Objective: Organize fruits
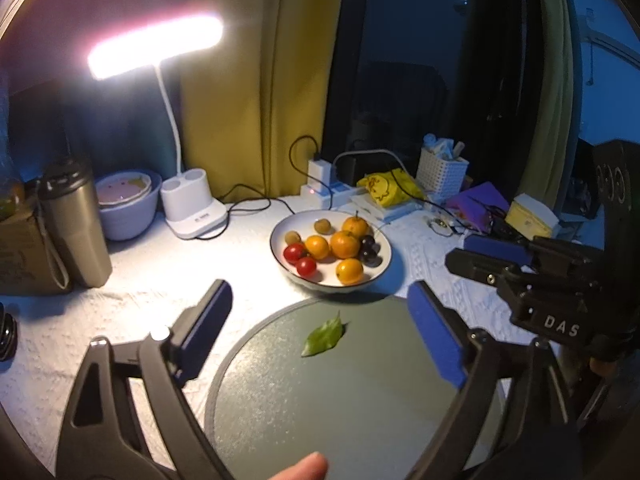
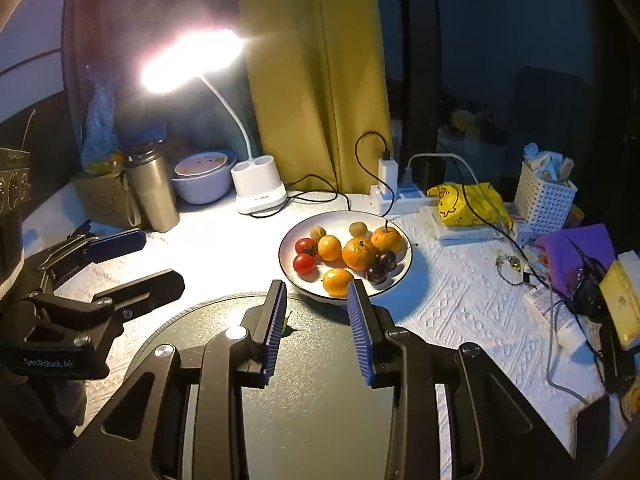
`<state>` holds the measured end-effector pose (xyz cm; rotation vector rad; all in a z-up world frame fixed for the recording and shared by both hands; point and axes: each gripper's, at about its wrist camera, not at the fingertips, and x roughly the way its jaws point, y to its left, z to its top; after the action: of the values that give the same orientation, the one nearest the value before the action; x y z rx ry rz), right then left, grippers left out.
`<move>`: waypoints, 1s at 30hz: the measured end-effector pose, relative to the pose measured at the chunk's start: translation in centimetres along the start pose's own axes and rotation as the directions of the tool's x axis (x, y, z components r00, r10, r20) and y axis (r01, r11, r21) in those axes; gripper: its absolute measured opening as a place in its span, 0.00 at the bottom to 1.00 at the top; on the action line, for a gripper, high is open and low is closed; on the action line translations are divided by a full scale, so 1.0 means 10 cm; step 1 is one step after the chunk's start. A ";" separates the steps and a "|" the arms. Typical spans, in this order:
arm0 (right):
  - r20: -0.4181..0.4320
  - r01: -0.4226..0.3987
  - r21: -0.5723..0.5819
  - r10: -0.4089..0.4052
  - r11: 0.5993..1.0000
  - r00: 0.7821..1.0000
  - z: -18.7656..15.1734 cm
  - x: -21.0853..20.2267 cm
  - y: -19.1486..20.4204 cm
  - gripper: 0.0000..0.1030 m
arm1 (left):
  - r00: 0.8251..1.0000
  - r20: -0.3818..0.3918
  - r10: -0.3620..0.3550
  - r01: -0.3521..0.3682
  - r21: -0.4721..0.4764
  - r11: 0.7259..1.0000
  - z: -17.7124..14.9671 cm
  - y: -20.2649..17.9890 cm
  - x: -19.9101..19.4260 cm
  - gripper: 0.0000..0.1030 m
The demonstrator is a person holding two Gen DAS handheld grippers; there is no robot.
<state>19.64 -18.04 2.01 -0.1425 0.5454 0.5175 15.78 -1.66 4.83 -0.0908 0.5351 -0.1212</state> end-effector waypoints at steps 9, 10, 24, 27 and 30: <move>0.050 0.014 -0.022 -0.013 1.000 0.999 0.02 -0.32 0.18 0.41 | 0.998 0.063 0.014 -0.013 -0.003 1.000 -0.02 0.00 -0.39 0.90; 0.056 0.015 -0.026 -0.014 1.000 0.998 0.02 -0.36 0.20 0.41 | 0.998 0.068 0.016 -0.016 -0.007 1.000 -0.02 0.00 -0.42 0.90; 0.153 0.051 -0.040 -0.045 0.998 0.987 0.07 -0.87 0.41 0.71 | 0.973 0.158 0.168 -0.162 -0.049 0.986 -0.01 0.02 -0.92 0.90; 0.165 0.059 -0.025 -0.054 0.998 0.985 0.07 -0.94 0.40 0.72 | 0.968 0.170 0.187 -0.182 -0.046 0.982 -0.01 0.02 -0.98 0.90; 0.176 0.060 -0.018 -0.056 0.998 0.983 0.06 -0.99 0.40 0.73 | 0.964 0.177 0.201 -0.195 -0.049 0.980 -0.03 0.03 -1.04 0.90</move>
<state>10.67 -18.74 7.73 -0.1330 0.3627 0.4741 6.78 0.01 9.72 -0.0778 0.3617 0.0903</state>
